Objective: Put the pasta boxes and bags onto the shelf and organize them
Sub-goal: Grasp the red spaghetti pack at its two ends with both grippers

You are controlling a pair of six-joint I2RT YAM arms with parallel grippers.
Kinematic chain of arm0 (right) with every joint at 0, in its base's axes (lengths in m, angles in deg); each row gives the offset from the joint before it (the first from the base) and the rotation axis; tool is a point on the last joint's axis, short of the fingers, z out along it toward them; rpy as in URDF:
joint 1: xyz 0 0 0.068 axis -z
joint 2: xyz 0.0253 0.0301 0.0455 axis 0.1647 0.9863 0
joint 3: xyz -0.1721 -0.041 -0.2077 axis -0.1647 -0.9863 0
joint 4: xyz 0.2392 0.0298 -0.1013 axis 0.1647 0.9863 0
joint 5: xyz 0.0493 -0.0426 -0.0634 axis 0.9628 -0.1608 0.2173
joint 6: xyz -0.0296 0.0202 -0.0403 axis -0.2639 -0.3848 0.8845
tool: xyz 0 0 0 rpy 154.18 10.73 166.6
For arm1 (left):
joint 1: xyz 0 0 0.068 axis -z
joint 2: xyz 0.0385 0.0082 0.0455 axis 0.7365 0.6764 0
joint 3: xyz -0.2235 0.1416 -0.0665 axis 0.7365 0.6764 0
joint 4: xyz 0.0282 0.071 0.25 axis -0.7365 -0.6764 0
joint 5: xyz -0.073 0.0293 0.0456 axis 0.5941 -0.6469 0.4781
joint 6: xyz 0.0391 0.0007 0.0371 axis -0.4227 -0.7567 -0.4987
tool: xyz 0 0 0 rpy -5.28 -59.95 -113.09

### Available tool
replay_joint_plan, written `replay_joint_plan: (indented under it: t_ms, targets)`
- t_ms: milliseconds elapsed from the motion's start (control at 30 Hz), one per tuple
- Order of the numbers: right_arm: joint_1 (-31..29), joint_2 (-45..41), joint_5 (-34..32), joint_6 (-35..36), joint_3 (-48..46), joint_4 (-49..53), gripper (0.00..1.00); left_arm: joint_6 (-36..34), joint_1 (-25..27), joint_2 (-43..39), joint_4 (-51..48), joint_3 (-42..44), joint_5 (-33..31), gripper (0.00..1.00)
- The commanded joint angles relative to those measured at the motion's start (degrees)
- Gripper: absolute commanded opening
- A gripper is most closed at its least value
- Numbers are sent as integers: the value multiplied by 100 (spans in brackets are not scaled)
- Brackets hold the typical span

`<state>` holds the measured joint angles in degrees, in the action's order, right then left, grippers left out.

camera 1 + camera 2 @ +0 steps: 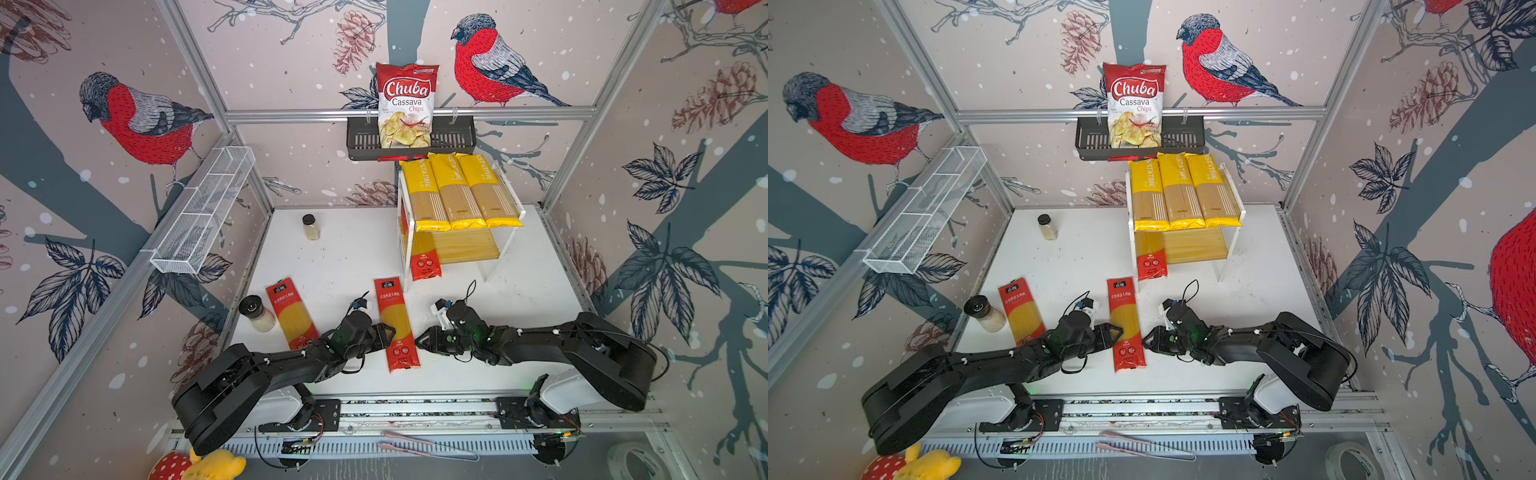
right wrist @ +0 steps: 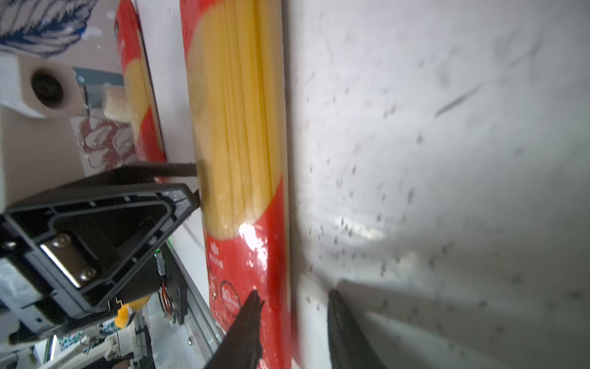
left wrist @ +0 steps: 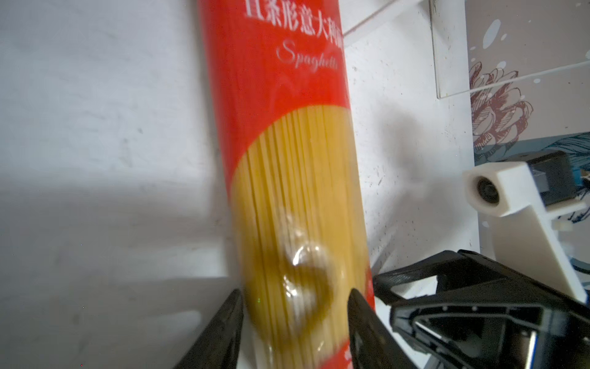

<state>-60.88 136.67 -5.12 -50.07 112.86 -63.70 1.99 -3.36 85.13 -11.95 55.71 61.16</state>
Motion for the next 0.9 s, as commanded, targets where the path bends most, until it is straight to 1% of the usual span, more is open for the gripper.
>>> replay_joint_plan:
  t_ms: [0, 167, 267, 333, 433, 500, 633, 767, 867]
  targets:
    - [93, 144, -211, 37, 193, -339, 41, -103, -136, -14, -34, -37, -31, 53]
    - [6, 739, -283, -120, 431, -800, 43, -217, -371, 265, 210, -19, 109, 50]
    - [-170, 1066, -364, -183, 641, -947, 43, -298, -382, 474, 436, -19, 323, 46]
    - [-268, 1218, -334, -224, 706, -1094, 42, -232, -380, 601, 672, 25, 478, 43]
    - [-322, 1388, -213, -239, 748, -1249, 37, -100, -378, 761, 1115, 206, 639, 35]
    - [-323, 1354, -188, -198, 723, -1309, 30, -81, -373, 819, 1203, 235, 695, 30]
    - [-301, 1209, -163, -76, 686, -1347, 18, -88, -376, 753, 1204, 271, 716, 24]
    - [-346, 1132, -48, 7, 695, -1469, 13, -123, -382, 576, 1041, 260, 700, 23]
    - [-406, 1046, -47, 62, 712, -1474, 11, -123, -421, 311, 768, 225, 680, 26]
